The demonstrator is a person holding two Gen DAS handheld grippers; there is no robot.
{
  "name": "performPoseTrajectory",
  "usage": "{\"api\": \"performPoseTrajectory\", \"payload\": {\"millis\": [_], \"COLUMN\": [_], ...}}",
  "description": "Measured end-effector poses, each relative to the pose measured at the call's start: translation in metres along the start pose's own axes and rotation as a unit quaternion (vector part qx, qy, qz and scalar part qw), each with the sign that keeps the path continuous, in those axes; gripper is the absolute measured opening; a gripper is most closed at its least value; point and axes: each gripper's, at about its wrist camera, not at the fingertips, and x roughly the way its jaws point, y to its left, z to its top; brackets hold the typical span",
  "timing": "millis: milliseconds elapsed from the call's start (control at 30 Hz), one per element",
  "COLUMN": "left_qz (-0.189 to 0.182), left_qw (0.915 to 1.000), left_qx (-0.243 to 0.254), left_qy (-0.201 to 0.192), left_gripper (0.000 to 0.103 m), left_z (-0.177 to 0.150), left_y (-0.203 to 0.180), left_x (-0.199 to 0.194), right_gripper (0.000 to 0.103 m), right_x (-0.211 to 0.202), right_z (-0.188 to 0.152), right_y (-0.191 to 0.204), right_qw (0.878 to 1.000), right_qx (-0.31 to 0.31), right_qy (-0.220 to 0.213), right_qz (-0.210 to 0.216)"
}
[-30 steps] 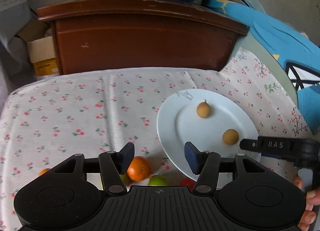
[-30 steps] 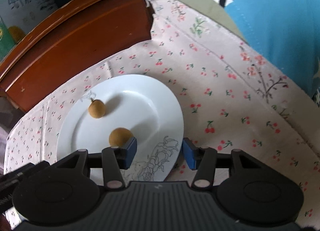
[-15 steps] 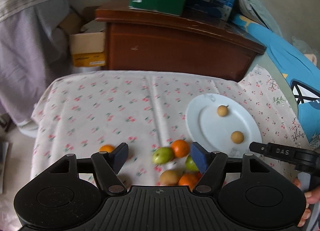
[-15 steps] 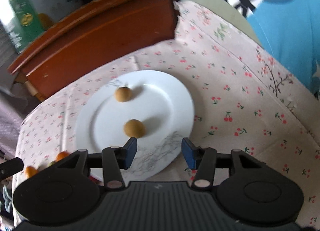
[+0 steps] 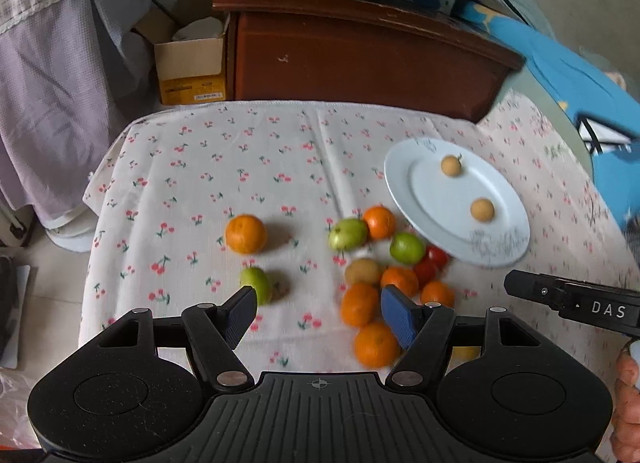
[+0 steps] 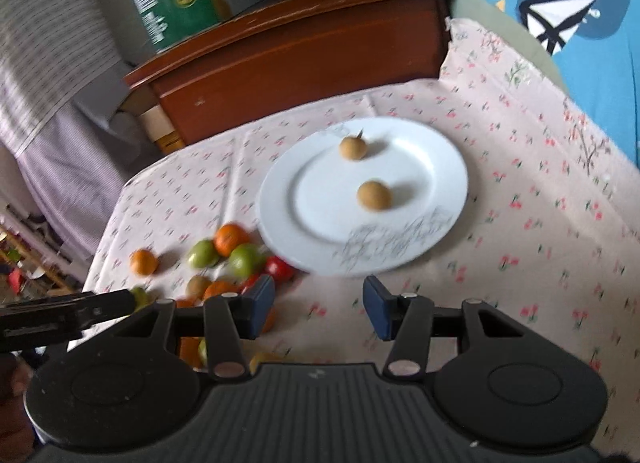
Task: Organize fruits
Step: 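Withdraw both grippers from the plate back toward the fruit pile, then grasp a mandarin with the left gripper while the right gripper grasps a brown fruit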
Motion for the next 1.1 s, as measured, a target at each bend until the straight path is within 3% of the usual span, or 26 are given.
{"api": "performPoseTrajectory", "payload": {"millis": [333, 900, 1100], "left_qz": [-0.022, -0.032, -0.032], "left_qw": [0.9989, 0.9945, 0.9918], "left_qx": [0.032, 0.099, 0.124], "left_qy": [0.027, 0.001, -0.004], "left_gripper": [0.069, 0.066, 0.052], "left_z": [-0.032, -0.044, -0.047], "left_y": [-0.006, -0.025, -0.033], "left_x": [0.008, 0.02, 0.025], "right_gripper": [0.051, 0.049, 0.043], "right_x": [-0.007, 0.011, 0.016], "right_z": [-0.034, -0.045, -0.045], "right_y": [0.011, 0.021, 0.023], "right_qw": [0.999, 0.998, 0.998], "right_qx": [-0.023, -0.035, -0.036], "right_qy": [0.025, 0.047, 0.049], "right_qz": [0.025, 0.029, 0.031]}}
